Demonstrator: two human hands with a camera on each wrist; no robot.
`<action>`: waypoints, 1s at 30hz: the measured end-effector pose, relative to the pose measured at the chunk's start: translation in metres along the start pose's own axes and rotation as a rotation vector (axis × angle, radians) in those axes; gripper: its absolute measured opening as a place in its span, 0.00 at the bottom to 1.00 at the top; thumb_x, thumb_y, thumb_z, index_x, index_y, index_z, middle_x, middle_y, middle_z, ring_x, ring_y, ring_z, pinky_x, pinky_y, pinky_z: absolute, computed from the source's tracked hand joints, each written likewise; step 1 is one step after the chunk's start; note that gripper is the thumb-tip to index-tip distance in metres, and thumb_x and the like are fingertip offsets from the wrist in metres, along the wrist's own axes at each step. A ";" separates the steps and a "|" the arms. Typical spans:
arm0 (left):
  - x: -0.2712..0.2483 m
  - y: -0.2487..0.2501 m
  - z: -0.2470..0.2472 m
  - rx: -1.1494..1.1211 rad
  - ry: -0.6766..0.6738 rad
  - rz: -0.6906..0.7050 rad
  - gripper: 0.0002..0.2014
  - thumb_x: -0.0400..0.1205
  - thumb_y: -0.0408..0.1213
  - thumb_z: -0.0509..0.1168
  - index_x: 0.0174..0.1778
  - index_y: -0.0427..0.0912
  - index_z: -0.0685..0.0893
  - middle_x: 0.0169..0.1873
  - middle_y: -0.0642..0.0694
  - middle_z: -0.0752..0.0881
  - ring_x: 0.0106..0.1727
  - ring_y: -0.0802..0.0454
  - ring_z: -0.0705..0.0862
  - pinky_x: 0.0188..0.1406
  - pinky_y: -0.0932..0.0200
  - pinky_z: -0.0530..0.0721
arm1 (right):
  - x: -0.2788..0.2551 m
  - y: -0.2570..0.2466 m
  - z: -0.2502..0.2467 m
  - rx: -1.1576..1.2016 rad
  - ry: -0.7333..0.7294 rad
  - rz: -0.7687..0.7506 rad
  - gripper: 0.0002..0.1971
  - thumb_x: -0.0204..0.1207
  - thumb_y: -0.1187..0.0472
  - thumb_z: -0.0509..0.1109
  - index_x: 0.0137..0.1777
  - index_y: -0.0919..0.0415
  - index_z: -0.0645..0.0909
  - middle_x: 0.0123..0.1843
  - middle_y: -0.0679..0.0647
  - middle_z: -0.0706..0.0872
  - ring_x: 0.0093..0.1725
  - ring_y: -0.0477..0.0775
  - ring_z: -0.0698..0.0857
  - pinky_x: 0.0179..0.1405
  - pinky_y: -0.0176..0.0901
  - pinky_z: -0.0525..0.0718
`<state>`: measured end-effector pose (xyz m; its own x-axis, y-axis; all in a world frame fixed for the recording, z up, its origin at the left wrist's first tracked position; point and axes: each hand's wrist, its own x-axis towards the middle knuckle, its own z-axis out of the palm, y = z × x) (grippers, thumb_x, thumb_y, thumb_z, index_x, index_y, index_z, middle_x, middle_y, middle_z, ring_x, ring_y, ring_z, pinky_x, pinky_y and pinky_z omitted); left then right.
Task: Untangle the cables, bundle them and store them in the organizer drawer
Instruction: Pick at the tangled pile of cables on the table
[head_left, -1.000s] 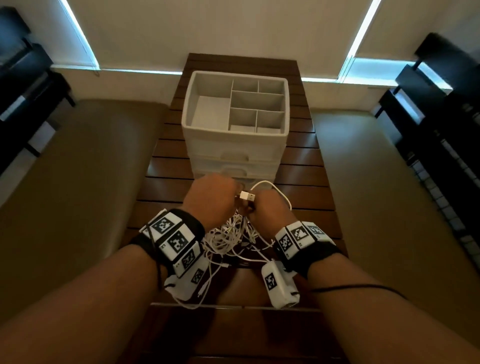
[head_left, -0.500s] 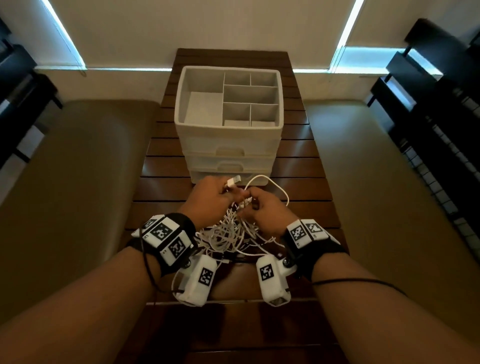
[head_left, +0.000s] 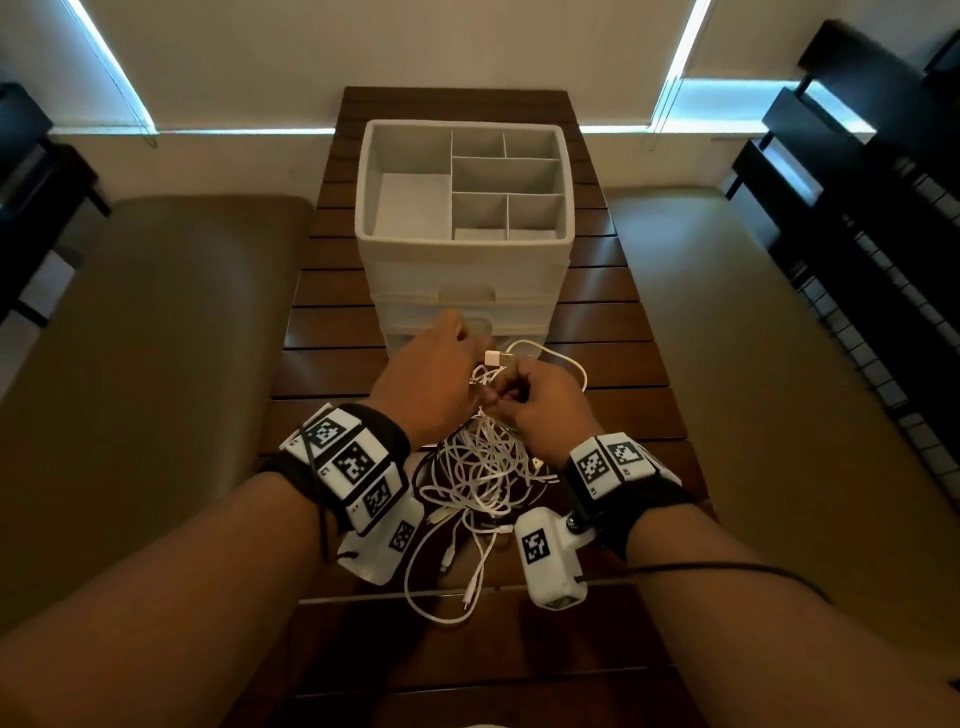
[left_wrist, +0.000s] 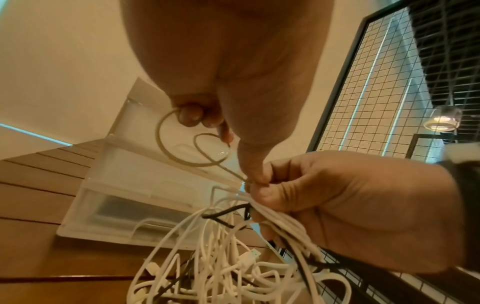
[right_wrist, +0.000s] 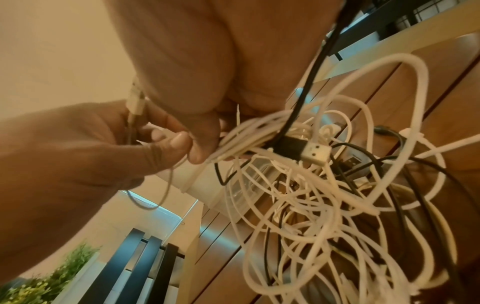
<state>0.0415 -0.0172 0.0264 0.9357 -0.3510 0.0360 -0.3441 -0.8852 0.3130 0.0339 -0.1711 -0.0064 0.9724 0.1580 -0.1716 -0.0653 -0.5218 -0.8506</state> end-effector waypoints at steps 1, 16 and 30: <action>0.002 -0.001 0.002 0.001 -0.009 0.021 0.13 0.79 0.48 0.69 0.53 0.44 0.81 0.52 0.46 0.72 0.50 0.49 0.75 0.42 0.57 0.73 | 0.000 0.001 -0.001 0.012 0.002 0.004 0.09 0.69 0.66 0.78 0.40 0.53 0.80 0.40 0.53 0.89 0.43 0.54 0.88 0.49 0.55 0.89; 0.015 -0.008 -0.007 -0.431 0.109 -0.162 0.05 0.80 0.38 0.70 0.39 0.43 0.84 0.34 0.51 0.80 0.39 0.52 0.80 0.37 0.58 0.74 | 0.009 0.000 -0.025 0.100 -0.444 0.068 0.11 0.78 0.73 0.66 0.46 0.54 0.77 0.30 0.47 0.77 0.28 0.41 0.75 0.34 0.35 0.77; -0.010 -0.032 -0.013 -0.364 0.008 -0.415 0.13 0.81 0.41 0.70 0.30 0.47 0.81 0.28 0.50 0.82 0.33 0.53 0.81 0.32 0.58 0.72 | 0.006 -0.002 -0.026 -0.134 -0.331 0.063 0.12 0.74 0.68 0.67 0.50 0.50 0.84 0.46 0.44 0.86 0.44 0.45 0.85 0.48 0.46 0.88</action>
<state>0.0438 0.0187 0.0278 0.9881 0.0091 -0.1533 0.1020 -0.7852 0.6108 0.0454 -0.1908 0.0070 0.8410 0.3731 -0.3918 -0.0718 -0.6408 -0.7643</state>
